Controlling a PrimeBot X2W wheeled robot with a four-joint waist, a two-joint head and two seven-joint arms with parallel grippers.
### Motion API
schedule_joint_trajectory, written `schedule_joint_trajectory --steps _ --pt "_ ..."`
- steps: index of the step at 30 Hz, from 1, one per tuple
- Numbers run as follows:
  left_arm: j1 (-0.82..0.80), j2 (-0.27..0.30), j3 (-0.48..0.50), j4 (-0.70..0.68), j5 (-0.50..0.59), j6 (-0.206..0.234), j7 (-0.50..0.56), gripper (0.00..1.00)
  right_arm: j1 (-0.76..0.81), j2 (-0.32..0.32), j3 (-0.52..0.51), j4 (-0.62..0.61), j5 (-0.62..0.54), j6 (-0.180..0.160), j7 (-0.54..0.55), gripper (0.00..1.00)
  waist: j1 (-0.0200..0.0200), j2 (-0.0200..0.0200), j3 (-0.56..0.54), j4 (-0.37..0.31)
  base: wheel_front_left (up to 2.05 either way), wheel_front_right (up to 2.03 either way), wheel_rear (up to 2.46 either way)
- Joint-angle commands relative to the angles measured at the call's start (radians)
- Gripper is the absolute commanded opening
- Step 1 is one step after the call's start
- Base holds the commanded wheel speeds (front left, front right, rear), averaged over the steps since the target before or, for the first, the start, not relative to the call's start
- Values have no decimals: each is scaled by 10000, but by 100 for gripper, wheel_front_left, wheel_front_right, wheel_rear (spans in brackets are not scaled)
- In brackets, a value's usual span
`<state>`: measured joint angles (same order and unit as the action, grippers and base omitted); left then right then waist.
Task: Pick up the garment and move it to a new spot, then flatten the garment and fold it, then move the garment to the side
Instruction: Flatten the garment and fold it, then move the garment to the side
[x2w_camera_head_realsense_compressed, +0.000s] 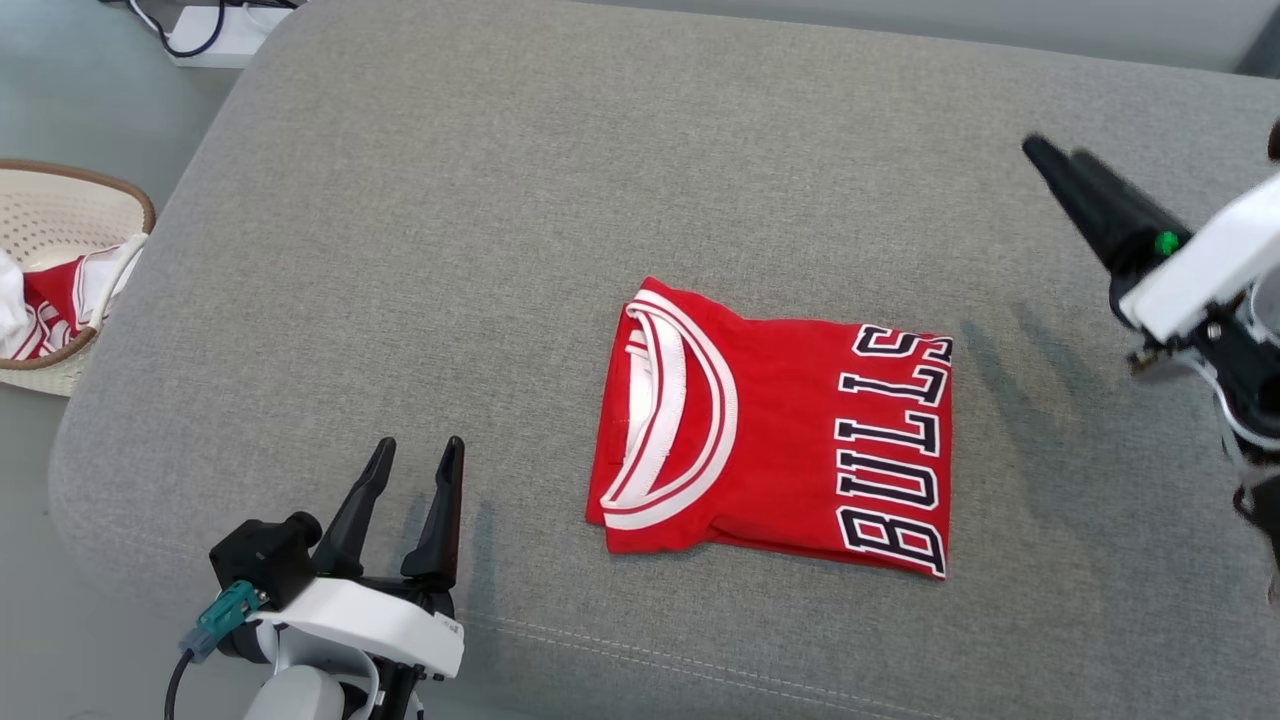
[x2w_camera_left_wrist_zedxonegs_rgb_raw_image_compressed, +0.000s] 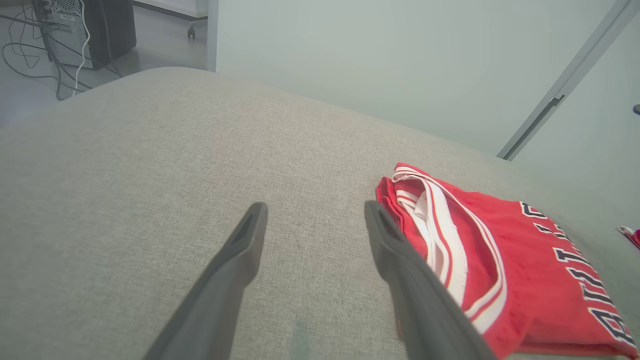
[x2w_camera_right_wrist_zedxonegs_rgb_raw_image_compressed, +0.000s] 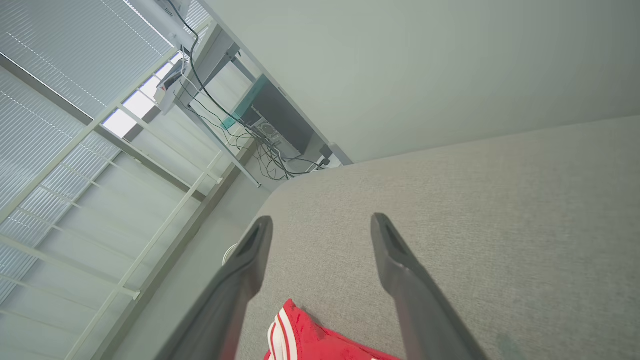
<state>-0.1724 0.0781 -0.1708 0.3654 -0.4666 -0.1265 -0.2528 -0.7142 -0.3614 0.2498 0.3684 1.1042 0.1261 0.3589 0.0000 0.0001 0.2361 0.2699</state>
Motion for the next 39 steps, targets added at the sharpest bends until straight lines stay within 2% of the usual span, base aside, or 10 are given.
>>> schedule_joint_trajectory --steps 1,6,13,19,30,31,32,33,39 --pt "-383 173 387 -274 88 -42 -90 100 901 71 -34 -163 54 46 22 100 0 -1 -10 -157 0 0 0" --pt "-407 240 374 -331 120 -42 -90 100 2531 237 -279 -151 248 46 220 100 0 -1 42 -328 0 0 0" --pt "-455 367 319 -346 159 -42 -90 100 4003 956 -193 -524 615 46 323 100 0 -1 56 -378 0 0 0" --pt "-437 397 291 -324 174 -42 -90 100 4036 1298 -78 -405 626 46 362 100 0 -1 39 -210 0 0 0" --pt "-355 380 236 -336 110 -42 -90 100 3327 1874 177 828 266 46 58 100 0 -1 174 174 0 0 0" --pt "-355 378 236 -338 109 -42 -90 100 3257 1945 244 887 267 46 39 85 0 -1 182 186 0 0 0" --pt "-357 380 241 -336 108 -42 -90 100 3199 1995 308 912 280 46 14 46 0 -1 186 191 0 0 0" --pt "-364 381 254 -332 109 -42 -90 100 3149 2042 338 897 328 46 -48 2 0 -1 188 189 0 0 0" --pt "-353 439 292 -312 139 -42 -90 100 3062 1788 368 618 515 46 -516 0 0 -1 12 -101 0 0 0"
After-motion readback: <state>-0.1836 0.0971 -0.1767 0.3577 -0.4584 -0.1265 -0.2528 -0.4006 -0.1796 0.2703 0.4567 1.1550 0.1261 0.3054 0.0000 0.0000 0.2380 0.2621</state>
